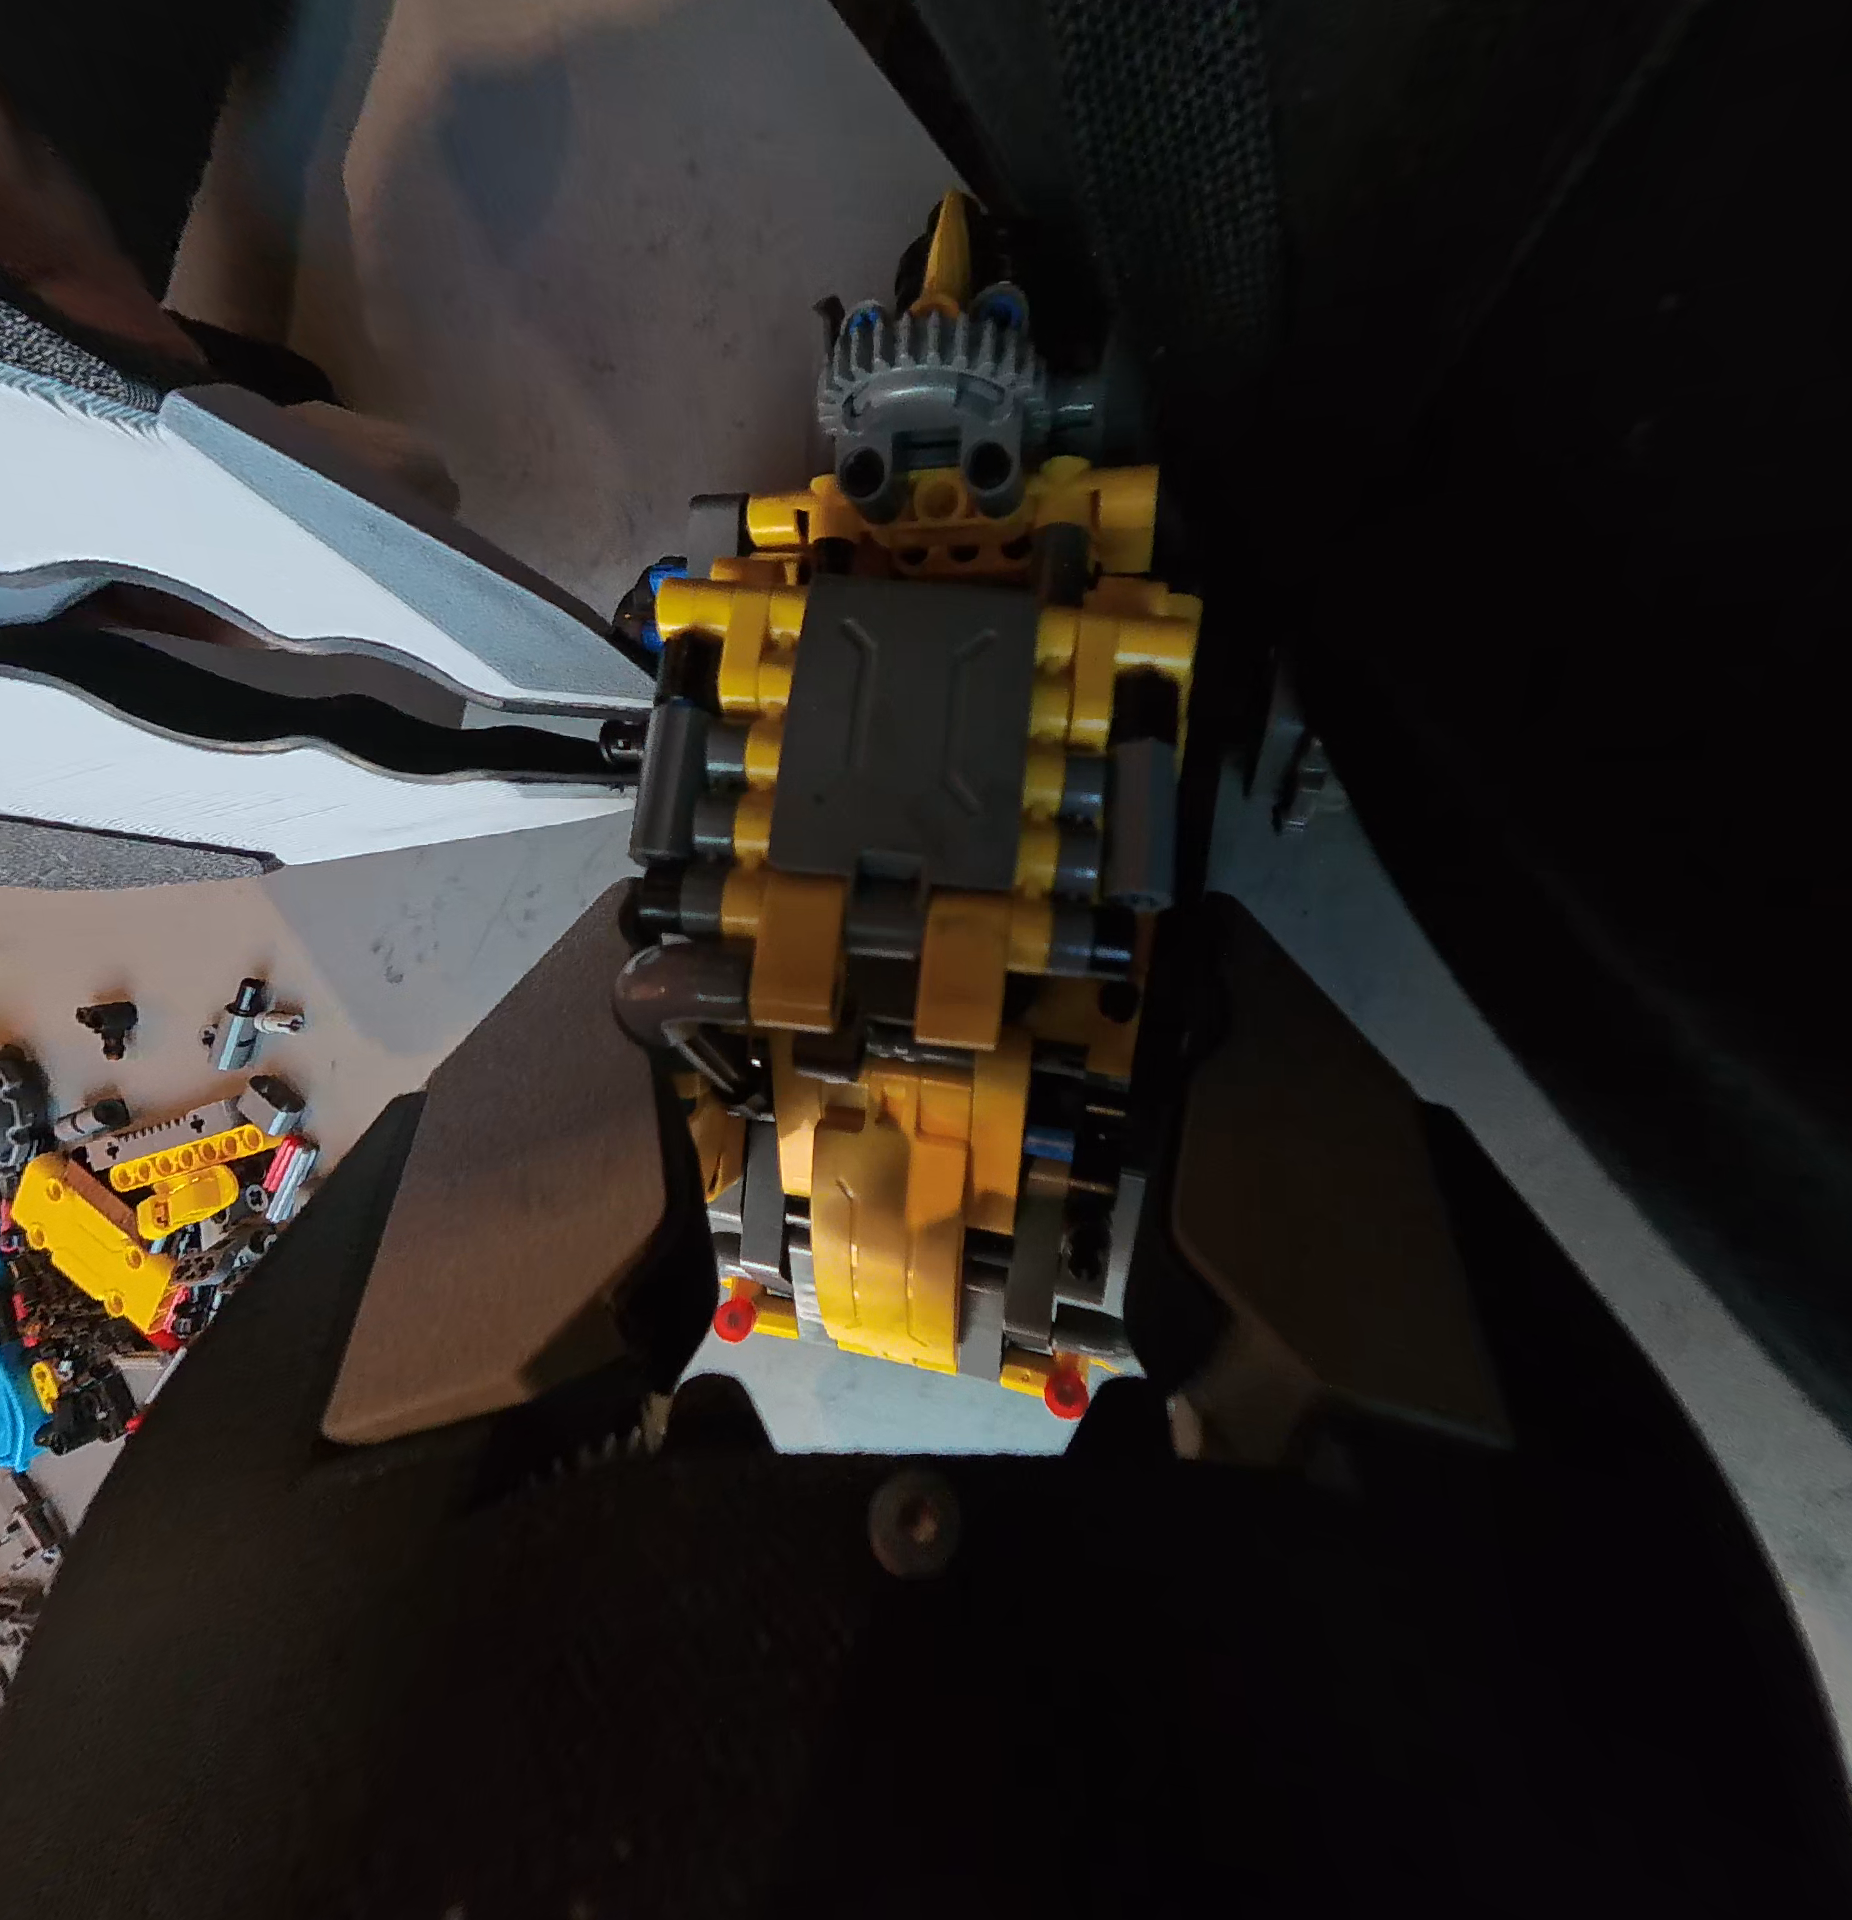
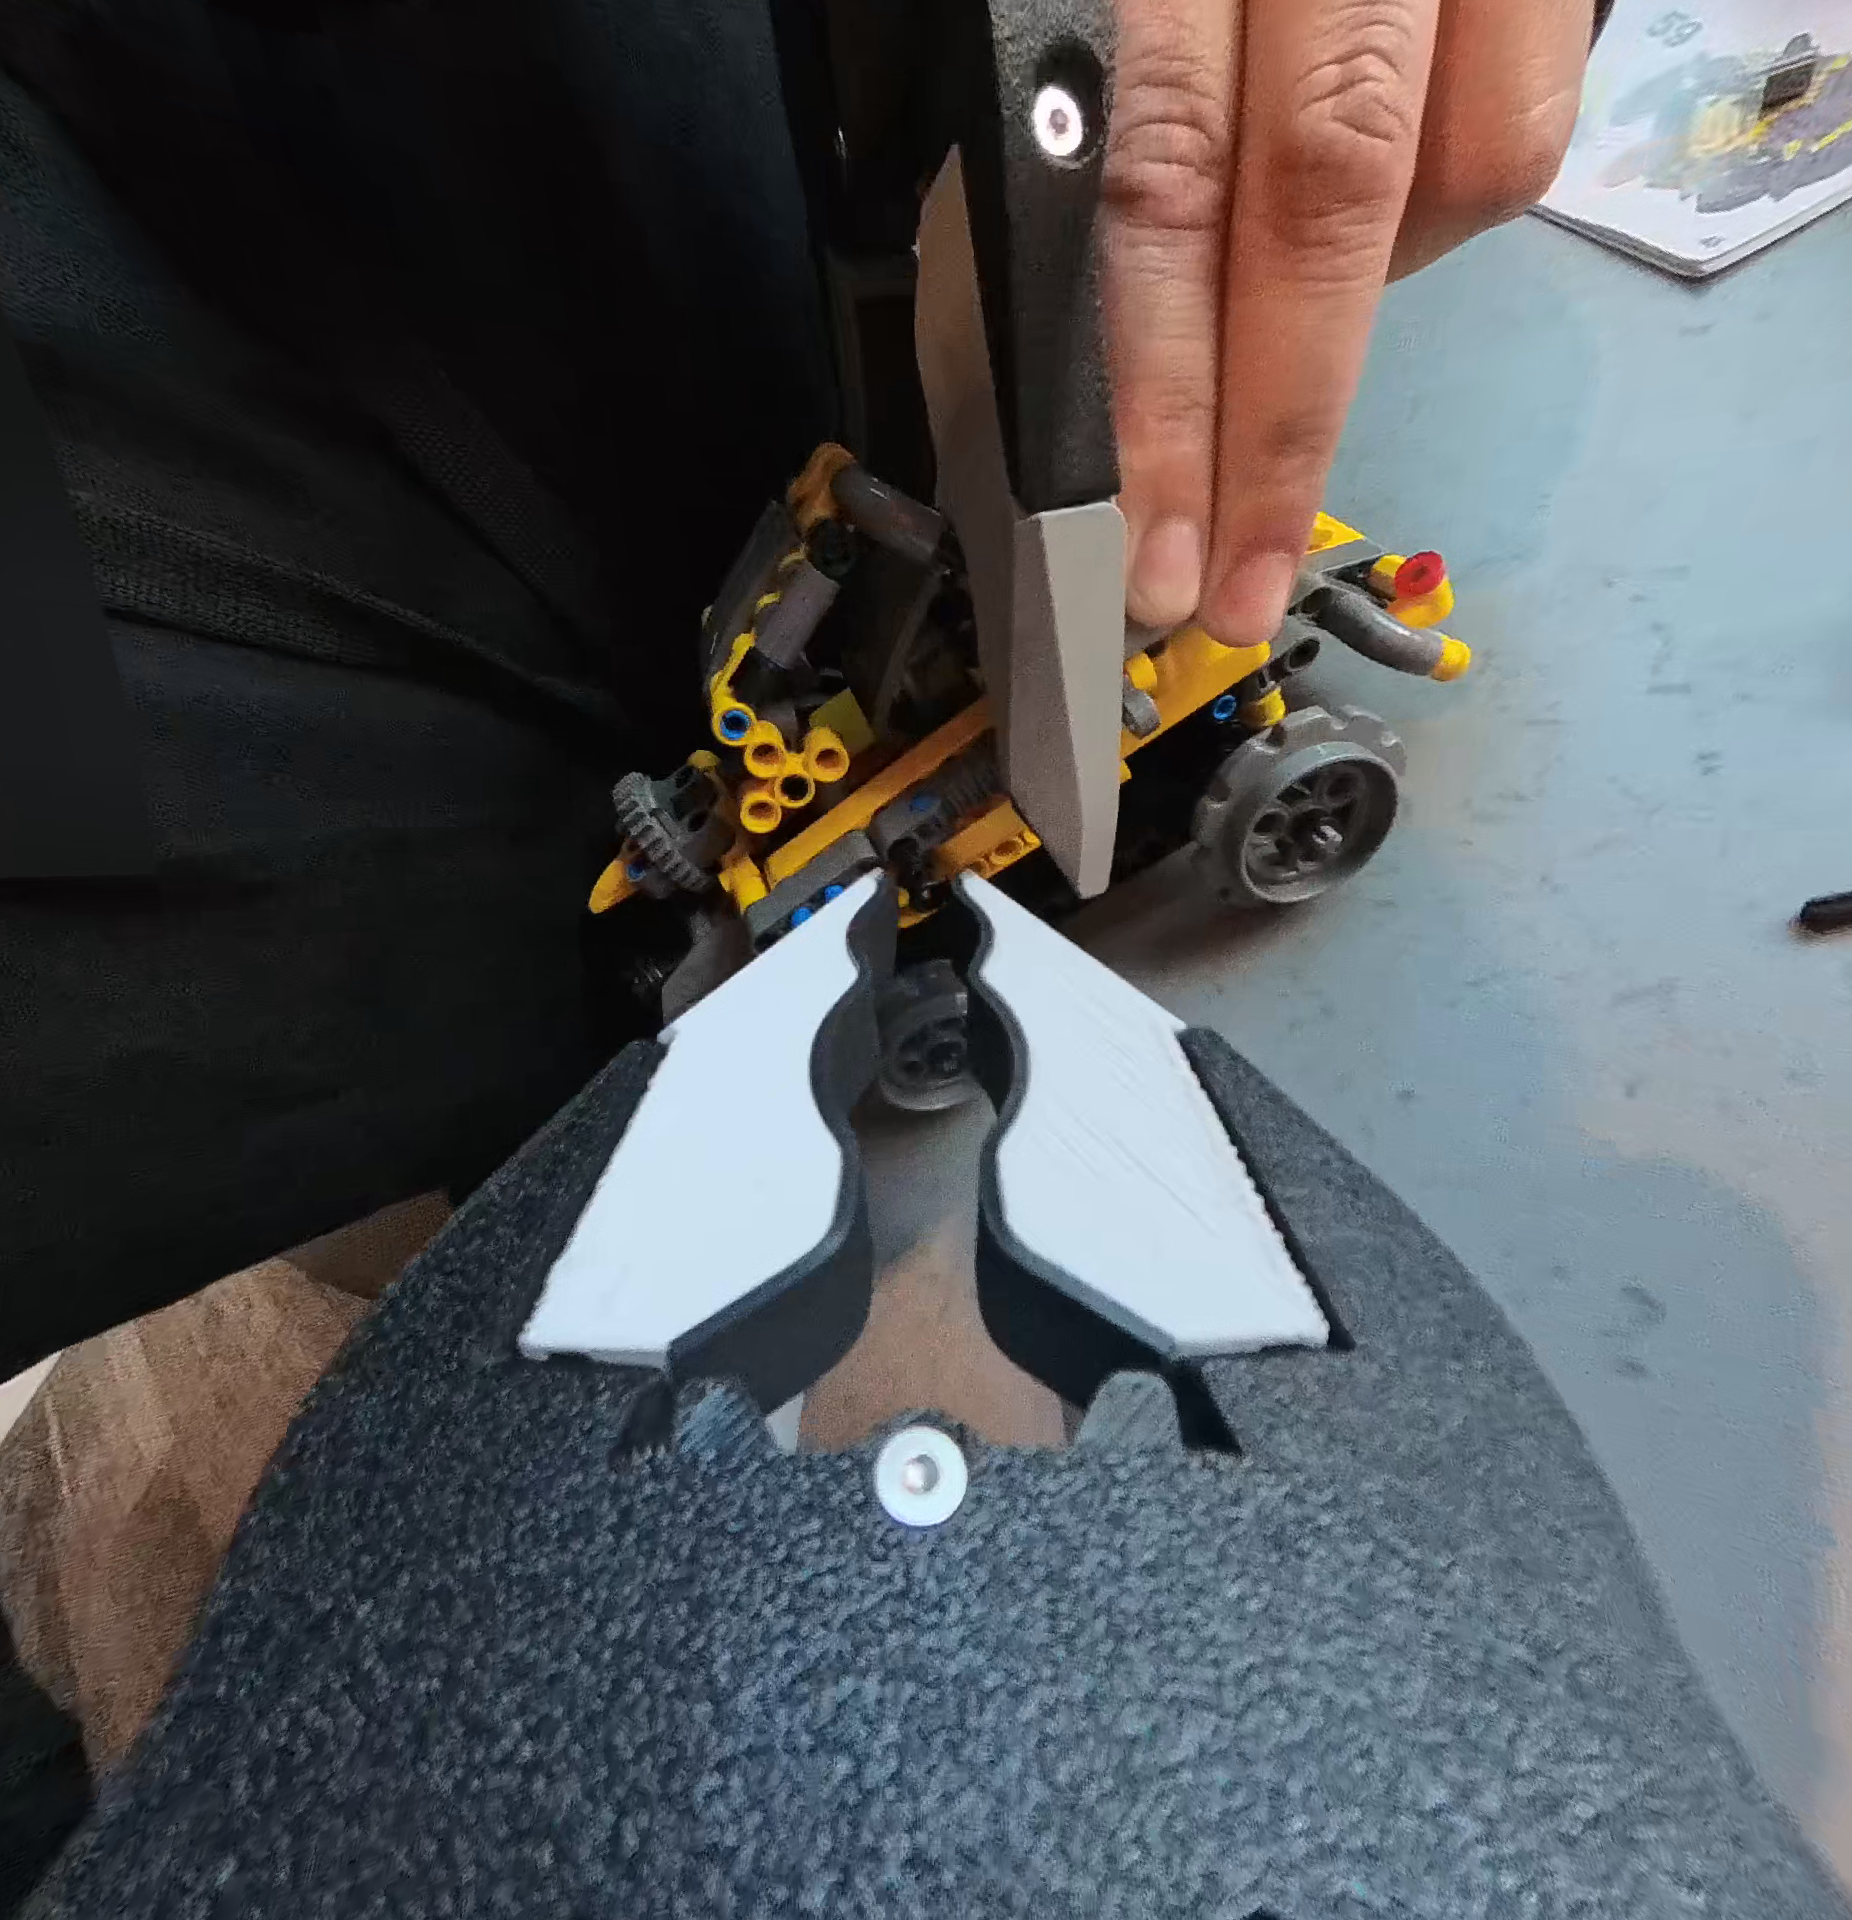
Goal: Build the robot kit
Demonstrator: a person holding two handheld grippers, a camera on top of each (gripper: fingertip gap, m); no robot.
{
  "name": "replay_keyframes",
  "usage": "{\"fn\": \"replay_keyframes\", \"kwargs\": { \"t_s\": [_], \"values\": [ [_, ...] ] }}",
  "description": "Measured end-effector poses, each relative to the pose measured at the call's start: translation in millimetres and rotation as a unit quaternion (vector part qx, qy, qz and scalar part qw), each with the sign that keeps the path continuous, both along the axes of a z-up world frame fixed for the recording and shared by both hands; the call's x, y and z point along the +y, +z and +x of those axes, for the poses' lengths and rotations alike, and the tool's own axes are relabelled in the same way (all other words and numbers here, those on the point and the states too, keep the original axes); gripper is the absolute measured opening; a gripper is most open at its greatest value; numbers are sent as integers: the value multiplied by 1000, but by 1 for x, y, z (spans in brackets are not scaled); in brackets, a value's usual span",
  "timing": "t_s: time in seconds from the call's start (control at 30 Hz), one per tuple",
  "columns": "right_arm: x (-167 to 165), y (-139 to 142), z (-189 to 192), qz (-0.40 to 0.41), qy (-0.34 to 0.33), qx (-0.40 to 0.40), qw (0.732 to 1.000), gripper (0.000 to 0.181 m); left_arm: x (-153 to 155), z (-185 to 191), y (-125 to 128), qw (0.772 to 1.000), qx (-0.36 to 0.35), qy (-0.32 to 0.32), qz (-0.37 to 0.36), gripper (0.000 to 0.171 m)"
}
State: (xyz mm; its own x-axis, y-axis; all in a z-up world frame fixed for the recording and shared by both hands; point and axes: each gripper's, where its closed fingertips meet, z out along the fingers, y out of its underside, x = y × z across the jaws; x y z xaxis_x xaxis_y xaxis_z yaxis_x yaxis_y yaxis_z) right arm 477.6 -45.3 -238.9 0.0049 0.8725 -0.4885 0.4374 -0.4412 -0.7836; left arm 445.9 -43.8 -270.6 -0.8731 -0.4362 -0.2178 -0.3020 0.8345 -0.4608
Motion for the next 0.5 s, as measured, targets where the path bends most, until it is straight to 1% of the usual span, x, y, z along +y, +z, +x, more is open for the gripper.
{"fn": "replay_keyframes", "kwargs": {
  "t_s": [0.07,0.17,0.23,0.3,0.5],
  "values": [
    [0,1,0,-21,0,10,1000,8,0,0,0,1000,0,-1,0,99],
    [-2,7,-2,-91,3,39,995,15,0,0,0,1000,-1,-2,-1,99],
    [0,5,-3,-97,-4,35,995,8,0,0,0,1000,-1,-2,-2,99],
    [0,5,-2,-101,-4,36,994,8,0,0,0,1000,-2,-2,-2,99],
    [2,6,1,-145,0,48,988,7,0,0,0,1000,-3,-5,-3,99]
  ]
}}
